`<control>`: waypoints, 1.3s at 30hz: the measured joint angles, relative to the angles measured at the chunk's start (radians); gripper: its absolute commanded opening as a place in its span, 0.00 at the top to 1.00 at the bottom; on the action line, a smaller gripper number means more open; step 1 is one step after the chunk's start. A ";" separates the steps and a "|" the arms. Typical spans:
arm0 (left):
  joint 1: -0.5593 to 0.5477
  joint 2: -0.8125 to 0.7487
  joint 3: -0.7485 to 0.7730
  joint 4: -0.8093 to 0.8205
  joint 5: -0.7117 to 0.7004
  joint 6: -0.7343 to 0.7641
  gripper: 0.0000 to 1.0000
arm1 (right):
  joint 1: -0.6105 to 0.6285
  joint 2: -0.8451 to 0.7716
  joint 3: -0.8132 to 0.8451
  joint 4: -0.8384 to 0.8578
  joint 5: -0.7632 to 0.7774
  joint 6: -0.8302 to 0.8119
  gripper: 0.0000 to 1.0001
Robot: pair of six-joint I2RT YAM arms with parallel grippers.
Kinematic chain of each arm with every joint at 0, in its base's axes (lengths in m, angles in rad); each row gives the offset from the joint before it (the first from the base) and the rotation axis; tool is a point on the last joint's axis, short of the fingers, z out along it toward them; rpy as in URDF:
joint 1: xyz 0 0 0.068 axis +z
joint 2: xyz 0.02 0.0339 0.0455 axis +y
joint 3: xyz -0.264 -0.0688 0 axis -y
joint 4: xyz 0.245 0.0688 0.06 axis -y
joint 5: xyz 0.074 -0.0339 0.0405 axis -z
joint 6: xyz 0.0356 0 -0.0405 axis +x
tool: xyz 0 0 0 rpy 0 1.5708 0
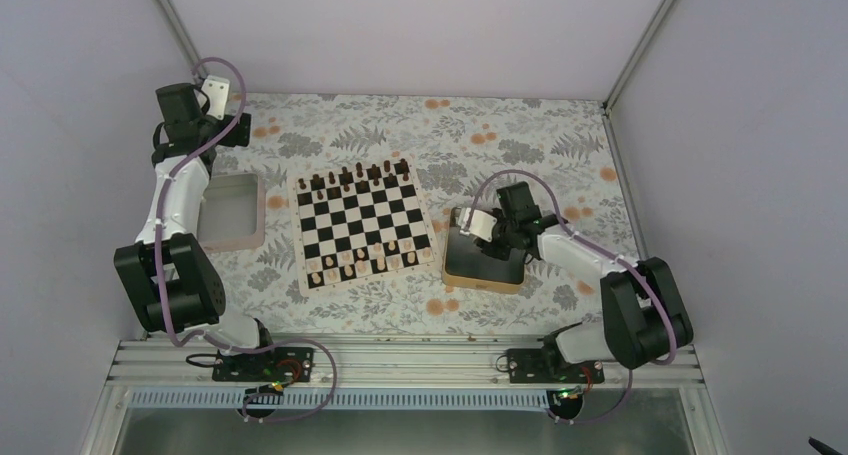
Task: Set up the chess pieces on the board
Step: Place the chess piece in the storage box, then adjust the chess piece in the storage box.
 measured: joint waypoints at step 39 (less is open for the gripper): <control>-0.011 -0.007 0.000 0.000 0.001 0.000 0.00 | -0.089 -0.032 0.157 -0.178 0.010 0.017 0.78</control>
